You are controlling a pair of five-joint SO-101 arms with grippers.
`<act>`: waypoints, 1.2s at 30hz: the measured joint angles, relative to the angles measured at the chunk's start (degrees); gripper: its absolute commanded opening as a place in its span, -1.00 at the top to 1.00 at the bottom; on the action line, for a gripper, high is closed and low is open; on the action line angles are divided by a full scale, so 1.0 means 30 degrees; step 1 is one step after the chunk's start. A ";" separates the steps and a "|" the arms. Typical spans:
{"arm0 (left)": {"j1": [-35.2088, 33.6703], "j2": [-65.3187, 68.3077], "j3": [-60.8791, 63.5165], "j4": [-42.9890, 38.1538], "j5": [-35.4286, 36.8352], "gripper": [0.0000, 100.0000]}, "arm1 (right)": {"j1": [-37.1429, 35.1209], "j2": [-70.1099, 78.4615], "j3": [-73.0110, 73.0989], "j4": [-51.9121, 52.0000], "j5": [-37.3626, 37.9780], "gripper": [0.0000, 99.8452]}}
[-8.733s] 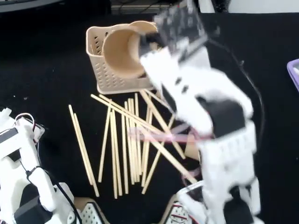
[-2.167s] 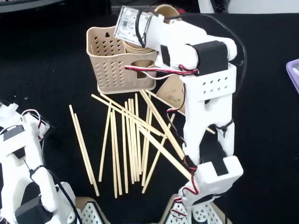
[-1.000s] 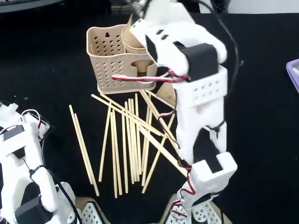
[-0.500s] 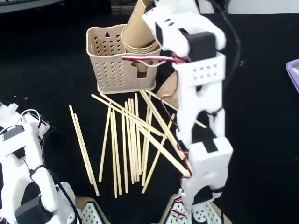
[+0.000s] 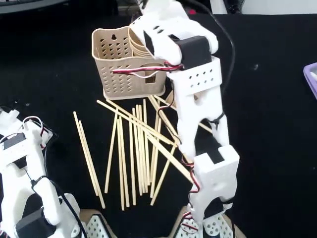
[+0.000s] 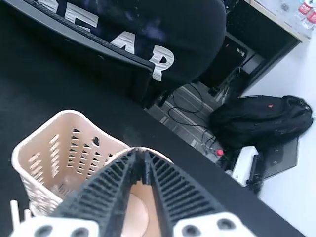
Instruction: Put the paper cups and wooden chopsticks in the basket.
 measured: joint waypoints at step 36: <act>0.0000 0.0000 0.0000 0.0000 0.0000 0.68 | 0.0469 0.4425 -0.1875 0.3077 -0.0029 0.98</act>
